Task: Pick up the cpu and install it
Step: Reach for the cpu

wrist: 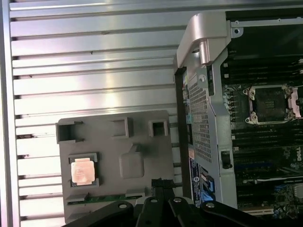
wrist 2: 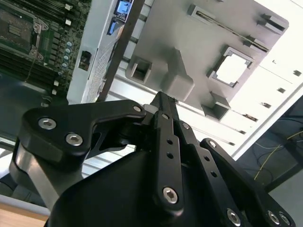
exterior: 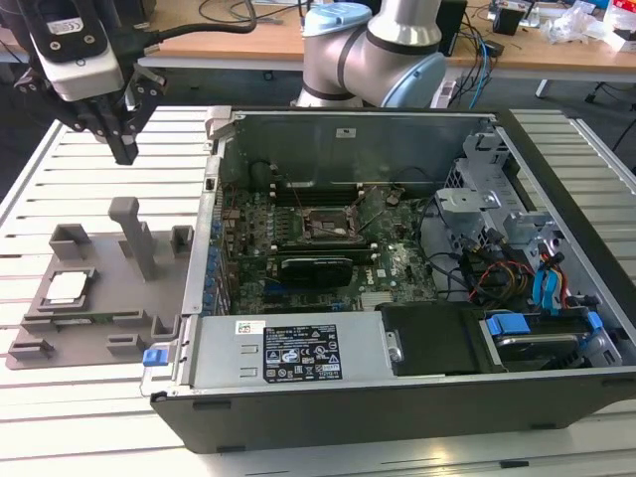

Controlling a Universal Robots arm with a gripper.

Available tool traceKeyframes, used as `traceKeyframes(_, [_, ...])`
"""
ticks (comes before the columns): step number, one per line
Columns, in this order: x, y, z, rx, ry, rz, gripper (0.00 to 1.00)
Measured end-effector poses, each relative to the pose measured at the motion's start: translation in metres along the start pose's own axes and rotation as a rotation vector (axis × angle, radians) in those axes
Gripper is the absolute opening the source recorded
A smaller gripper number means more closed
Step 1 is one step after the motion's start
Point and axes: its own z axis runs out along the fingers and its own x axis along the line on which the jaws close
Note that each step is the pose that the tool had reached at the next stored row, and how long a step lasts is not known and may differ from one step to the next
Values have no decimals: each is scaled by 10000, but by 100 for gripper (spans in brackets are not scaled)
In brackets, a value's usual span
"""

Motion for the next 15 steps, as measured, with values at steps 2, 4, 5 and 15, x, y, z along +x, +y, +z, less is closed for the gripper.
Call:
traceKeyframes(2, [50,-4,0,0,-1,0,11])
traceKeyframes(4, [101,-7,0,0,-1,1,11])
traceKeyframes(5, [137,-11,0,0,-1,-1,11])
traceKeyframes(15, [383,-29,-2,0,-1,-1,11])
